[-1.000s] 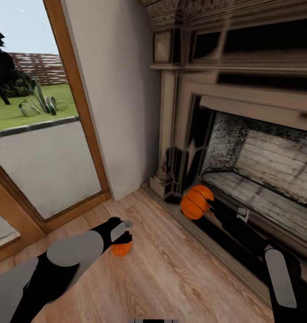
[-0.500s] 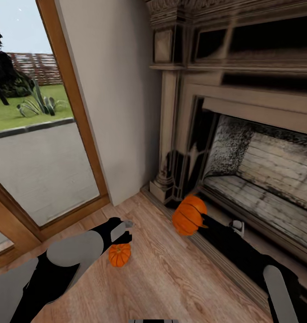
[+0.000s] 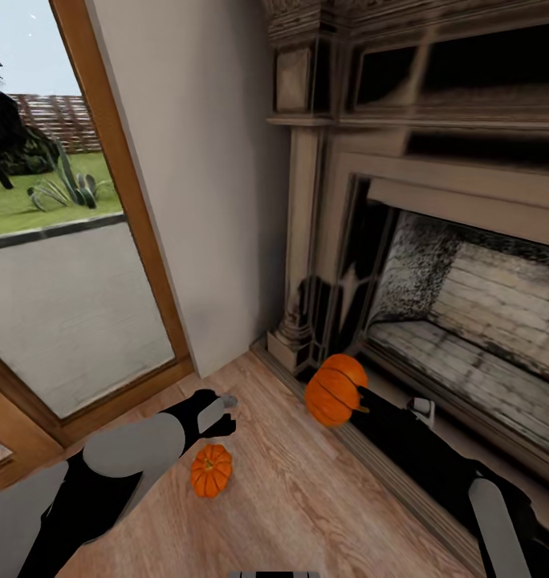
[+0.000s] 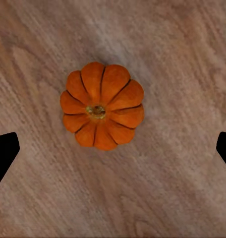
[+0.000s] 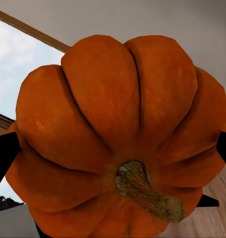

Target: Place each of the two pumpkins and all three candles from the living room inside a cabinet in the living room (use any cabinet), then make sure every cabinet is closed, and position the cauldron so it is next to a table in the living room.

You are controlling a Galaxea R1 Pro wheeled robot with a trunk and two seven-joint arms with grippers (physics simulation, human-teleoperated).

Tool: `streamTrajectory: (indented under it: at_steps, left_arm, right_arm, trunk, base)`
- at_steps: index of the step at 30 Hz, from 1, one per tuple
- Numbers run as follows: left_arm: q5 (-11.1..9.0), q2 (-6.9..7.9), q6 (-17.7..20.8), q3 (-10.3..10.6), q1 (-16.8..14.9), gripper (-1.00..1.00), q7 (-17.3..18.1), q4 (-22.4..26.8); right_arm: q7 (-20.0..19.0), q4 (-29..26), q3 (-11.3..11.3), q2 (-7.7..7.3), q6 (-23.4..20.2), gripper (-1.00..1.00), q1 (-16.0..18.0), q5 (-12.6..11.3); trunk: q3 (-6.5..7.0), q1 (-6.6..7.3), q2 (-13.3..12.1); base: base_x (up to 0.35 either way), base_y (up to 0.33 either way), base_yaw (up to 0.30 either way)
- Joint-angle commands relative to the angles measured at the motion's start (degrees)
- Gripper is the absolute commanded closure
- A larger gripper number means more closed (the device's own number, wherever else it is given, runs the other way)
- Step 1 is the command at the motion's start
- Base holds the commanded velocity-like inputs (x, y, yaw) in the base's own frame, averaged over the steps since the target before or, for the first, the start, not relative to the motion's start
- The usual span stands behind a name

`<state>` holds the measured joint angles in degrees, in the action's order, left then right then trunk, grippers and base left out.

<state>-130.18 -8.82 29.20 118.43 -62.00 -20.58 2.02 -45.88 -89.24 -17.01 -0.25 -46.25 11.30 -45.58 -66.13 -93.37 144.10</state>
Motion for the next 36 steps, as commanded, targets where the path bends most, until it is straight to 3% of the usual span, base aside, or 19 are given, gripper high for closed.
streamTrajectory:
  at_steps: [1,8,12,16,20,32,36]
  left_arm:
    - [-0.6,0.01,0.07,0.41,-0.06,-1.0,-0.34,0.09]
    - [-0.75,0.03,0.12,0.27,-0.06,-1.0,-0.41,0.02]
    - [-0.64,0.03,-0.62,0.29,-0.06,-1.0,-0.68,-0.07]
    - [-0.67,0.02,-7.99,0.37,-0.06,-1.0,-0.81,-0.04]
    - [-0.74,0.03,-10.38,0.32,-0.06,-1.0,-0.86,-0.01]
    - [-0.69,0.03,-11.09,0.36,-0.06,-1.0,-0.87,-0.01]
    - [-0.69,0.03,-11.14,0.38,-0.06,-1.0,-0.87,-0.03]
  right_arm:
    - [-0.11,0.01,-0.03,0.02,-0.34,1.0,0.04,-0.21]
    - [-0.09,0.07,1.54,-0.01,-0.28,1.0,0.04,-0.06]
    - [-0.11,0.49,1.7,-0.01,-0.2,1.0,0.04,0.04]
    - [-0.15,0.57,1.79,0.09,-0.03,1.0,0.04,0.05]
    - [-0.23,0.37,2.46,0.27,0.01,1.0,0.04,0.0]
    - [-0.18,-0.31,3.03,0.0,0.03,1.0,0.04,-0.24]
    - [-0.18,-0.61,2.99,-0.83,-0.32,1.0,0.04,-0.87]
  trunk:
    - [-0.05,0.01,0.02]
    - [-0.05,0.01,0.02]
    - [-0.93,-0.1,0.07]
    - [-1.82,-0.2,0.13]
    - [-2.71,-0.3,0.18]
    - [-5.36,-0.61,0.34]
    - [-6.25,-0.72,0.39]
  base:
    - [0.048,0.0,0.0]
    - [0.01,0.0,0.0]
    - [0.0,0.0,0.0]
    - [0.0,0.0,0.0]
    - [0.0,0.0,0.0]
    - [0.0,0.0,0.0]
    - [0.0,0.0,0.0]
